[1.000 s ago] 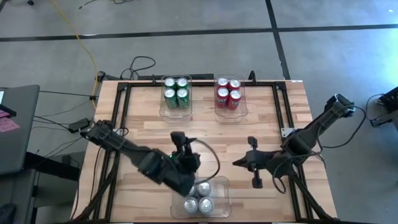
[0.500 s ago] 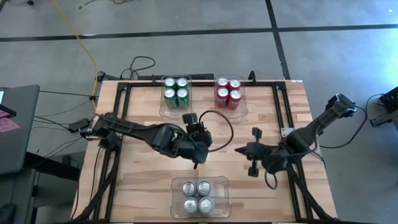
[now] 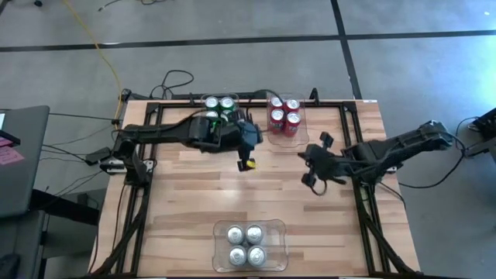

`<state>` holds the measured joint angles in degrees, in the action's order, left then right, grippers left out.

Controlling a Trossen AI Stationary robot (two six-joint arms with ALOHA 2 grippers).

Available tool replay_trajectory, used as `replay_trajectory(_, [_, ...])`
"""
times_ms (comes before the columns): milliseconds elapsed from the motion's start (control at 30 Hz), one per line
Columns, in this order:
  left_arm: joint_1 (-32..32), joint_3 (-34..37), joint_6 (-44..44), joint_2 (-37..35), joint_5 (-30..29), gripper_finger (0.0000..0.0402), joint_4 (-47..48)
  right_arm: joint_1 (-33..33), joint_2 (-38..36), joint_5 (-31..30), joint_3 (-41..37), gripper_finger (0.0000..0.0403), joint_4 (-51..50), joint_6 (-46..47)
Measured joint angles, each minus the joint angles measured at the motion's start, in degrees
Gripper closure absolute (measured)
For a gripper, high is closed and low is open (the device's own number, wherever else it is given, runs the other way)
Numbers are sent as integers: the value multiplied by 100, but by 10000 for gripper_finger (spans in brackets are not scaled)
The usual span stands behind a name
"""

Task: Sort soda cans
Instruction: Adjust the transparent bins

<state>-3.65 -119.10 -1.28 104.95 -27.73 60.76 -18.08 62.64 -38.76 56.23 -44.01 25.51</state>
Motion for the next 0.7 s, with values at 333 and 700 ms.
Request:
replay_trajectory(333, [646, 813, -228, -5, 1281, 401, -700, 1166, -30, 1319, -615, 394, 370, -583])
replay_trajectory(700, [1360, 1972, 65, 1, 1862, 401, -1441, 2167, -43, 1945, -862, 388, 830, -574])
